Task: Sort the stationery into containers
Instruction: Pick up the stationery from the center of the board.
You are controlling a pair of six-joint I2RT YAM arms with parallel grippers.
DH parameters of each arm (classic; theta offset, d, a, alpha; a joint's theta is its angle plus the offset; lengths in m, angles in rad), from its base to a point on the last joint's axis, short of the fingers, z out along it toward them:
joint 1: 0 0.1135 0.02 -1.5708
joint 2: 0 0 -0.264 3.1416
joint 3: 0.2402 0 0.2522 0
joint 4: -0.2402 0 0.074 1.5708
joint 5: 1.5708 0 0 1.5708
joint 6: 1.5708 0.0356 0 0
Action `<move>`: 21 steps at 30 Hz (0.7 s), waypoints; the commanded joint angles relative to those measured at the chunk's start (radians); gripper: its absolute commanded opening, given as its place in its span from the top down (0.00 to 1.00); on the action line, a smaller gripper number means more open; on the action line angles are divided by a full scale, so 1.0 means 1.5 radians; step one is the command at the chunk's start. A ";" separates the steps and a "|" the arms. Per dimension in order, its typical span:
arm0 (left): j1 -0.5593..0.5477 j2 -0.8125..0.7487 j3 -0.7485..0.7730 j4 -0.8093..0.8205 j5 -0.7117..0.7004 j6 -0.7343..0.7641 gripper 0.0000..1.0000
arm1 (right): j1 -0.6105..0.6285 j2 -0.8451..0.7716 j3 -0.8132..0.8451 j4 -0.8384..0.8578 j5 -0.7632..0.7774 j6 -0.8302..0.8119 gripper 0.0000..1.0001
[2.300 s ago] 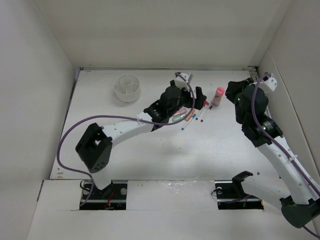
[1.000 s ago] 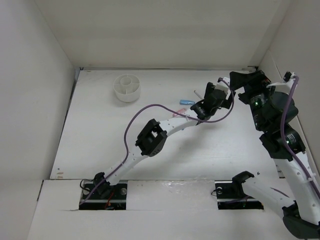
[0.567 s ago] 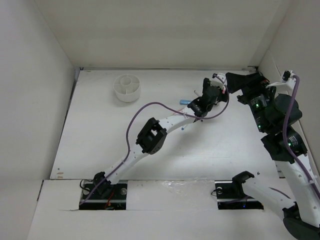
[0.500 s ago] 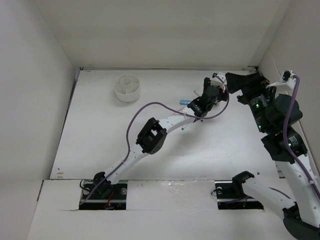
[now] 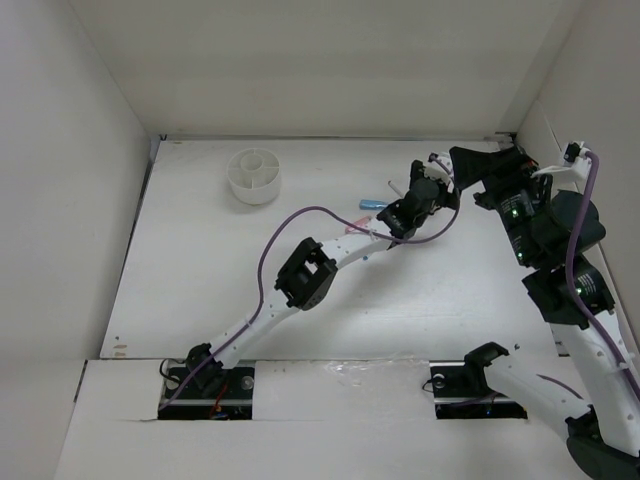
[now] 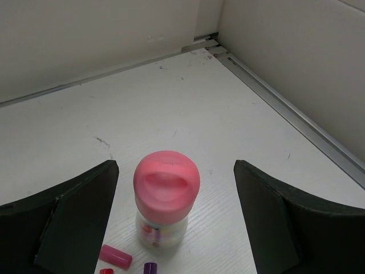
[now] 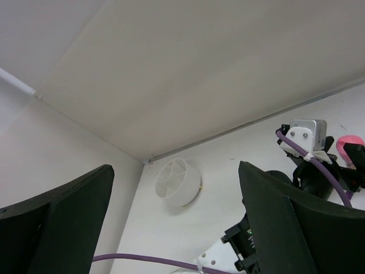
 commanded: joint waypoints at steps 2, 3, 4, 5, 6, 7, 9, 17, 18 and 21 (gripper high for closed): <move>-0.002 -0.006 0.031 0.051 0.006 0.004 0.22 | -0.005 -0.002 -0.006 0.044 -0.008 -0.011 0.03; -0.002 -0.006 0.031 0.051 0.006 0.004 0.27 | -0.005 -0.002 -0.006 0.044 -0.008 -0.011 0.03; -0.002 -0.006 0.031 0.058 0.006 0.004 0.31 | -0.005 -0.002 -0.006 0.044 -0.008 -0.011 0.02; -0.002 -0.006 0.031 0.058 0.006 0.004 0.34 | -0.005 -0.002 -0.006 0.044 -0.002 -0.011 0.02; -0.002 -0.006 0.031 0.065 0.012 0.004 0.37 | -0.005 -0.002 -0.006 0.044 -0.002 -0.011 0.02; -0.002 -0.006 0.031 0.065 0.012 0.004 0.43 | -0.005 -0.002 -0.006 0.044 -0.002 -0.011 0.02; -0.002 -0.006 0.023 0.065 0.012 0.004 0.49 | -0.005 -0.009 -0.012 0.044 0.005 -0.011 0.02; -0.002 -0.078 -0.067 0.094 0.057 -0.023 0.61 | -0.005 -0.023 -0.018 0.050 0.017 -0.017 0.02; -0.002 -0.089 -0.076 0.094 0.057 -0.023 0.62 | -0.005 -0.023 -0.018 0.050 0.017 -0.017 0.02; -0.002 -0.133 -0.102 0.111 0.075 -0.031 0.65 | -0.005 -0.023 -0.018 0.050 0.023 -0.017 0.02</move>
